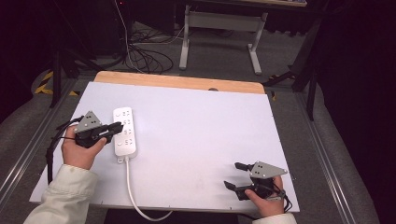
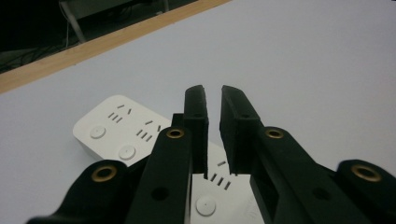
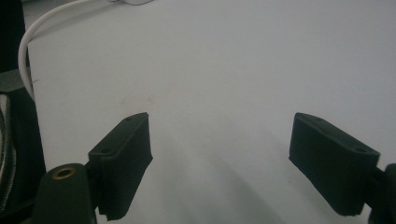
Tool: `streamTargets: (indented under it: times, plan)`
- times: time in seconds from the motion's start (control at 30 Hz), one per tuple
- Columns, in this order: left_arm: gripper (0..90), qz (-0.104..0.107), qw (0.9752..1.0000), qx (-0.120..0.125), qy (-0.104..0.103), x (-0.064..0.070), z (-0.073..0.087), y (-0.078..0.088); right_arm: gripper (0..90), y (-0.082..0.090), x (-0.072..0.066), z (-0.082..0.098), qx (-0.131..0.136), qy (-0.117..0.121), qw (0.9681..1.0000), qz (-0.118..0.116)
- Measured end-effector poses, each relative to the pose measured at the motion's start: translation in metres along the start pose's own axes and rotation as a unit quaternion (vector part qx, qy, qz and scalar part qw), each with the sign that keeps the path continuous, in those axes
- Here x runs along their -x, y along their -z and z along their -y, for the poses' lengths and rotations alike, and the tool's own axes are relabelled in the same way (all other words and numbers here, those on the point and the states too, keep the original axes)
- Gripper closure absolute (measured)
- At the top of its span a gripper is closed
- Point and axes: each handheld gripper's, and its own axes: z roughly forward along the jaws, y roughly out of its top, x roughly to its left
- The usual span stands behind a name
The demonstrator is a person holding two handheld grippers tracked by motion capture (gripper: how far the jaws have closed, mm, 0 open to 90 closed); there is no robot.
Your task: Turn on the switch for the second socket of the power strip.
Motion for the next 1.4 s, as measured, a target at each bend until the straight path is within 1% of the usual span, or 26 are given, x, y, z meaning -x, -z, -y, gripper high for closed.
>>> streamTargets:
  times: [0.07, 0.1, 0.17, 0.2, 0.23, 0.3, 0.37, 0.4, 0.43, 0.5, 0.53, 0.57, 0.6, 0.63, 0.7, 0.83, 0.97, 1.03, 1.07, 1.1, 1.17, 1.2, 1.23, 1.33, 1.37, 1.4]
  plan:
    - [75.1, 0.005, 1.0000, 0.004, 0.003, 0.002, -0.003, 0.002, 21.4, 0.000, 0.000, 0.000, 0.000, 0.000, 1.0000, 0.000]
    - [71.3, 0.008, 0.9999, 0.006, 0.007, 0.004, -0.004, 0.003, 21.3, 0.000, 0.000, 0.000, 0.000, -0.001, 1.0000, 0.000]
    - [58.4, 0.011, 0.9997, 0.009, 0.020, 0.006, -0.007, 0.005, 21.3, 0.000, 0.000, 0.000, 0.001, -0.002, 1.0000, 0.000]
    - [51.9, 0.010, 0.9997, 0.012, 0.020, 0.006, -0.008, 0.006, 21.2, 0.000, 0.000, 0.000, 0.001, -0.003, 1.0000, 0.001]
    - [48.3, 0.016, 0.9993, 0.018, 0.029, 0.008, -0.008, 0.008, 21.2, 0.000, 0.000, 0.000, 0.001, -0.003, 1.0000, 0.001]
    - [40.4, 0.021, 0.9988, 0.029, 0.034, 0.009, -0.010, 0.013, 21.2, 0.000, 0.000, 0.000, 0.001, -0.003, 1.0000, 0.000]
    - [34.1, 0.029, 0.9982, 0.037, 0.037, 0.011, -0.011, 0.018, 21.2, 0.001, 0.000, 0.001, 0.001, -0.003, 1.0000, 0.000]
    - [31.6, 0.029, 0.9982, 0.037, 0.037, 0.011, -0.011, 0.018, 21.0, 0.001, 0.000, 0.001, 0.001, -0.003, 1.0000, 0.001]
    - [28.8, 0.035, 0.9976, 0.046, 0.039, 0.013, -0.011, 0.024, 20.9, 0.001, 0.000, 0.001, 0.003, -0.004, 1.0000, 0.000]
    - [24.6, 0.046, 0.9966, 0.055, 0.042, 0.017, -0.010, 0.029, 20.9, 0.002, 0.000, 0.000, 0.003, -0.003, 1.0000, -0.001]
    - [23.4, 0.046, 0.9966, 0.055, 0.042, 0.017, -0.010, 0.029, 20.8, 0.002, 0.000, 0.000, 0.004, -0.003, 1.0000, -0.001]
    - [21.9, 0.048, 0.9960, 0.065, 0.037, 0.020, -0.008, 0.035, 20.7, 0.002, 0.000, 0.000, 0.004, -0.003, 1.0000, -0.001]
    - [20.1, 0.048, 0.9960, 0.065, 0.037, 0.020, -0.008, 0.035, 20.7, 0.002, 0.000, 0.000, 0.003, -0.003, 1.0000, -0.001]
    - [18.9, 0.051, 0.9954, 0.072, 0.035, 0.023, -0.006, 0.040, 20.6, 0.002, 0.000, 0.000, 0.003, -0.003, 1.0000, -0.001]
    - [18.1, 0.052, 0.9952, 0.077, 0.031, 0.025, -0.005, 0.047, 20.4, 0.002, 0.000, 0.000, 0.004, -0.003, 1.0000, -0.002]
    - [15.5, 0.061, 0.9938, 0.086, 0.035, 0.028, 0.001, 0.057, 20.3, 0.002, 0.000, 0.000, 0.003, -0.002, 1.0000, -0.001]
    - [14.8, 0.073, 0.9930, 0.083, 0.042, 0.030, 0.012, 0.061, 20.0, 0.002, 0.000, 0.000, 0.005, -0.001, 1.0000, -0.002]
    - [14.5, 0.075, 0.9930, 0.081, 0.041, 0.032, 0.018, 0.062, 19.9, 0.002, 0.000, 0.000, 0.004, 0.000, 1.0000, -0.002]
    - [14.4, 0.075, 0.9930, 0.081, 0.041, 0.032, 0.018, 0.062, 19.9, 0.002, 0.000, 0.000, 0.004, -0.001, 1.0000, -0.002]
    - [14.4, 0.074, 0.9934, 0.080, 0.036, 0.032, 0.021, 0.063, 19.9, 0.002, 0.000, 0.000, 0.004, -0.001, 1.0000, -0.002]
    - [13.8, 0.076, 0.9931, 0.081, 0.038, 0.034, 0.028, 0.063, 19.8, 0.002, 0.000, 0.000, 0.003, -0.001, 1.0000, -0.002]
    - [13.5, 0.076, 0.9931, 0.082, 0.036, 0.034, 0.032, 0.064, 19.7, 0.001, 0.000, 0.000, 0.001, 0.001, 1.0000, -0.001]
    - [13.5, 0.076, 0.9932, 0.083, 0.028, 0.034, 0.037, 0.064, 19.5, 0.001, 0.000, 0.000, 0.001, 0.002, 1.0000, -0.001]
    - [13.5, 0.064, 0.9950, 0.075, 0.015, 0.035, 0.047, 0.065, 19.4, 0.002, -0.001, 0.000, 0.000, 0.003, 1.0000, -0.001]
    - [13.5, 0.063, 0.9954, 0.071, 0.015, 0.035, 0.051, 0.065, 19.4, 0.002, -0.001, 0.000, 0.000, 0.002, 1.0000, 0.000]
    - [13.5, 0.063, 0.9954, 0.071, 0.015, 0.035, 0.051, 0.065, 19.4, 0.002, -0.001, 0.000, 0.000, 0.002, 1.0000, 0.001]
